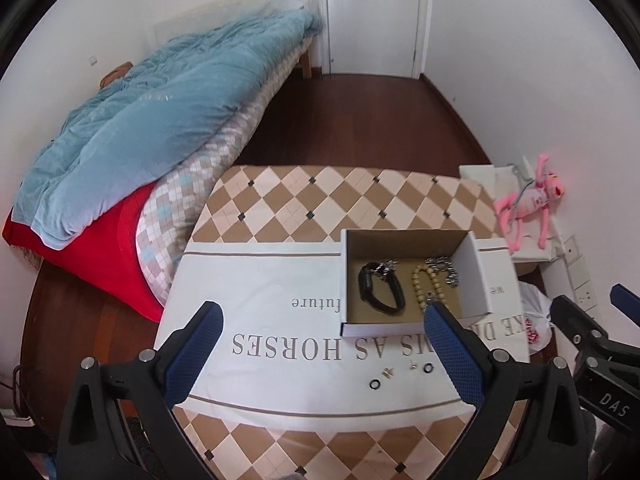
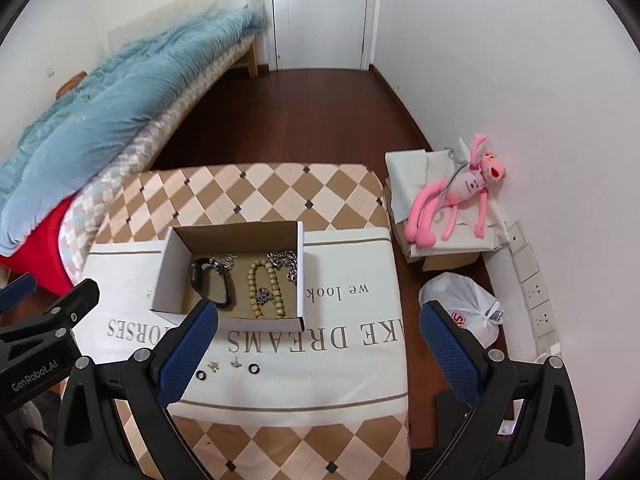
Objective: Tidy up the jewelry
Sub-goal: 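Lift both open tools out of the box, then grasp a black ring with the right tool while the left tool moves to another black ring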
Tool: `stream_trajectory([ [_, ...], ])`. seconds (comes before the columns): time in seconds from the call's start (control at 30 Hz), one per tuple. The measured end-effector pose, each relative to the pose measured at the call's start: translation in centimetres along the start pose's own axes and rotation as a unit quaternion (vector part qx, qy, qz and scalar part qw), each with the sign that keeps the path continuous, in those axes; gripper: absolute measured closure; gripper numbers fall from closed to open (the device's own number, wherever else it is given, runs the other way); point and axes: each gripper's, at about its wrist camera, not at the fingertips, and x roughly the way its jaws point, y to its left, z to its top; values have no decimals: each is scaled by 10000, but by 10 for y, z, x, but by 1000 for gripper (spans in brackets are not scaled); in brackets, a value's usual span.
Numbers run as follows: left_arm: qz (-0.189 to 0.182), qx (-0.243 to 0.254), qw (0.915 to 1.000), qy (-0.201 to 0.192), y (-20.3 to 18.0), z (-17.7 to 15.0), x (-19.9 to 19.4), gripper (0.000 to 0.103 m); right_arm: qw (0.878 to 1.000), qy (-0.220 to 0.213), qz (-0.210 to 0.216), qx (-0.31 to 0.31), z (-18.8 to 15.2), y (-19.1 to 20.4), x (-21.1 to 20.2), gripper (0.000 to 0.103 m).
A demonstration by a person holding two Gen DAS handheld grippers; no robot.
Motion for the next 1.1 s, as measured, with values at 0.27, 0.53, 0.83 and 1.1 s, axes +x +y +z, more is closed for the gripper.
stream_trajectory([
  [0.27,-47,6,9997,-237,-2,-7,-38,0,9992,-334,178,154,-10,-9,-48,1],
  [0.53,453,-49,9988,-154,-2,-24,-33,0,9982,-384,365,276,-22,-17,-57,1],
  [0.83,397,-83,9962,764,15,-78,53,0,9940,520,928,265,-71,-6,36,4],
  [1.1,562,17,9898,1310,26,-119,117,0,9910,793,1062,-170,-106,32,112,28],
])
